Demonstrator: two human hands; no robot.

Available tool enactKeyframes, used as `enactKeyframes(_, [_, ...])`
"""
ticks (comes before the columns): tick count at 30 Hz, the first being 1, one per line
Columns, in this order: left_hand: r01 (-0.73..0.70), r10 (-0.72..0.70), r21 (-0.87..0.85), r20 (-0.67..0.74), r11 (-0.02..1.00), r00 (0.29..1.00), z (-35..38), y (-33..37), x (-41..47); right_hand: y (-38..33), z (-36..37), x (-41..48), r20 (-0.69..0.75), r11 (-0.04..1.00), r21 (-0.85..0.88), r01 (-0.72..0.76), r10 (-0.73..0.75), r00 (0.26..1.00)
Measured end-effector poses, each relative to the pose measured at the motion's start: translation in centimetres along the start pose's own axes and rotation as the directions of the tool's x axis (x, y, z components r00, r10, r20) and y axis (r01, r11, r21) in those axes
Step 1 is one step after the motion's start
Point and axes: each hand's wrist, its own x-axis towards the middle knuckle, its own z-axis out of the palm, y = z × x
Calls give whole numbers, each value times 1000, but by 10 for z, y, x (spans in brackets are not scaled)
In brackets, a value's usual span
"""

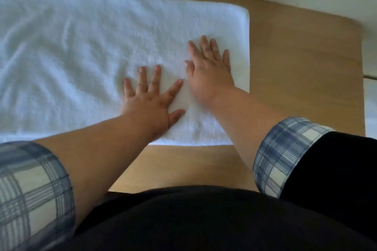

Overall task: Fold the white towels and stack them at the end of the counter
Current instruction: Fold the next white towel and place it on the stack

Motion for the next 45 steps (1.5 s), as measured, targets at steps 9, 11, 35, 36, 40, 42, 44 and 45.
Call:
enactKeyframes(9, [-3, 0, -32, -89, 999, 996, 9, -2, 3, 20, 6, -79, -117, 974, 15, -225, 225, 967])
enactKeyframes(11, [-6, 1, -42, -98, 999, 995, 10, -2, 4, -7, 16, -88, -102, 999, -4, 32, -32, 994])
enactKeyframes(35, [305, -340, -273, -94, 912, 936, 45, -212, -85, -301, 51, 0, -64, 939, 131, 318, -312, 948])
enactKeyframes(36, [334, -373, -289, -90, 897, 923, 48, -220, -89, -316, 55, 4, -64, 936, 127, 330, -324, 944])
enactKeyframes(40, [495, -553, -412, -27, 765, 833, 57, -257, -103, -361, 74, 28, 9, 945, 83, 317, -319, 948])
enactKeyframes(42, [528, -586, -424, -8, 736, 811, 63, -275, -115, -369, 82, 35, 44, 962, 48, 267, -269, 962])
enactKeyframes(44, [521, -589, -452, -13, 724, 808, 66, -289, -126, -368, 87, 32, 0, 964, -3, 267, -267, 964])
enactKeyframes(45, [508, -595, -481, -35, 714, 803, 65, -296, -128, -366, 87, 30, -45, 960, -27, 279, -280, 959])
